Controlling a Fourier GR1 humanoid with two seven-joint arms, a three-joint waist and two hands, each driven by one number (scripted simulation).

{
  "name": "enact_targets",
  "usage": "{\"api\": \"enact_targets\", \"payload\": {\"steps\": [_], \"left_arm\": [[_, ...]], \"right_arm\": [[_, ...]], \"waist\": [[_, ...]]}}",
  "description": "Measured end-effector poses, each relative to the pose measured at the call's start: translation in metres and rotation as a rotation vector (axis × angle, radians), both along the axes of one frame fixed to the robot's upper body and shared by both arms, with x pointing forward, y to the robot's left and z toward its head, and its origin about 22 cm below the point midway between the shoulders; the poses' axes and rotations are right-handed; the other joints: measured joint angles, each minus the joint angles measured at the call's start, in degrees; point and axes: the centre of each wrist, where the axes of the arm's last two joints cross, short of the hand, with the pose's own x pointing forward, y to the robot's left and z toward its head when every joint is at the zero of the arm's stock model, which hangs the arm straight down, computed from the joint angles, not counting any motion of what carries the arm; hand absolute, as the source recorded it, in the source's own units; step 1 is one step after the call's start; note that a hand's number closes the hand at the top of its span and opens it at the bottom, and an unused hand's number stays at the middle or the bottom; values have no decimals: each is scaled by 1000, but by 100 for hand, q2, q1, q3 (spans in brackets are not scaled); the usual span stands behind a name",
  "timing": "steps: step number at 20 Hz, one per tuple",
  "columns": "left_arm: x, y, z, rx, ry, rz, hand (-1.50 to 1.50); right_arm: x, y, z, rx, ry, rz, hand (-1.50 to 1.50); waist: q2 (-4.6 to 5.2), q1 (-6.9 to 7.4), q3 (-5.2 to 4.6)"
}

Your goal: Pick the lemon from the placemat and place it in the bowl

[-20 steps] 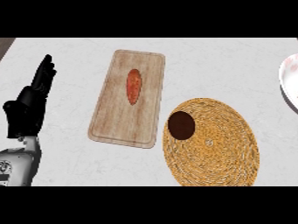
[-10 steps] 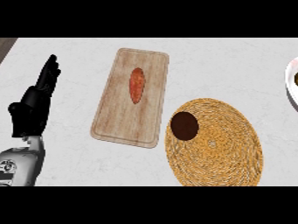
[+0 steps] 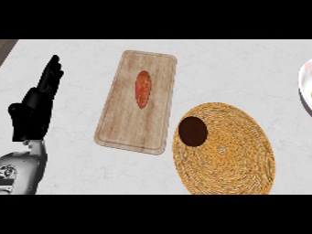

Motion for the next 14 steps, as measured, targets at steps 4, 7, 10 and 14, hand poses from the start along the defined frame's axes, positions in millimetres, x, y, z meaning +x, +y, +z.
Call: {"api": "enact_targets", "payload": {"steps": [4,7,10,14], "left_arm": [[1,1,-4,2,5,9,0],[2,4,-6,3,1,18,0],[2,8,-5,1,1,23,0],[1,12,-6,2,11,34,0]], "right_arm": [[-15,-22,8,74,-39,0,-150],[-34,-40,8,134,-53,7,-150],[-54,-61,15,180,-63,27,-150],[-86,-83,14,245,-90,81,-150]], "waist": [[-8,-57,-1],[-21,-106,-4],[-37,-136,-5],[-60,-194,-6]]}}
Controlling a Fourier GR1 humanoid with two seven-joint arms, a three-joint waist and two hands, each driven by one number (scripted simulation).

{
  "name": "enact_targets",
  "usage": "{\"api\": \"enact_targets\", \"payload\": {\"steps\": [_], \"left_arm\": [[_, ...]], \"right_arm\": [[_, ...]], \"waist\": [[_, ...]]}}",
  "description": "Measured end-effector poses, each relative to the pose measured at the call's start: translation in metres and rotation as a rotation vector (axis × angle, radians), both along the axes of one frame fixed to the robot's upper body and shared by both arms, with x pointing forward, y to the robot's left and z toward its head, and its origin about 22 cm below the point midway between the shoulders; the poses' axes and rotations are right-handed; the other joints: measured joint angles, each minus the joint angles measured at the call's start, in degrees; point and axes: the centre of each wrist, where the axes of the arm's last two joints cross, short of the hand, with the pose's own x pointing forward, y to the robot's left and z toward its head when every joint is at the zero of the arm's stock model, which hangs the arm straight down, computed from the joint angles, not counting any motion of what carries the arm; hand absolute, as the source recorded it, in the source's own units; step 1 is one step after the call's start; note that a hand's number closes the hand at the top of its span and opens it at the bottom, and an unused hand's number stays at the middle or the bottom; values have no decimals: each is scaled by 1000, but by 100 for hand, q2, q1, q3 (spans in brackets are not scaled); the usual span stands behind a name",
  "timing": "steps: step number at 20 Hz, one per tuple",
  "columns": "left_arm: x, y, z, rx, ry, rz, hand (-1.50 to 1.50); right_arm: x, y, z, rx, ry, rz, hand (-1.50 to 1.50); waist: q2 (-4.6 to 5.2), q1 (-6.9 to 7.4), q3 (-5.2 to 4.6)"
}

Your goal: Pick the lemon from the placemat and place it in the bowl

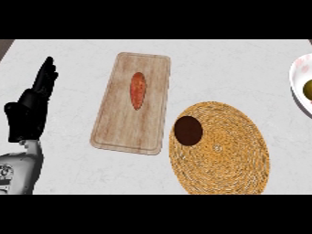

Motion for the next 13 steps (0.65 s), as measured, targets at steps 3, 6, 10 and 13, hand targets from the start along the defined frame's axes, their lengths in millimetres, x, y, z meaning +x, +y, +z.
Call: {"api": "enact_targets", "payload": {"steps": [3,6,10,13], "left_arm": [[-4,3,-5,2,3,2,0],[-5,2,-4,7,-2,7,0],[-4,2,2,7,-1,8,0],[-9,3,-1,6,0,9,0]], "right_arm": [[-20,-12,-2,13,13,6,-150],[-38,-19,-8,11,39,15,-150],[-50,-22,-15,3,60,16,-150],[-62,-25,-21,-2,68,8,-150]], "waist": [[-13,-18,-2],[-24,-51,-2],[-33,-58,1],[-42,-66,-1]]}}
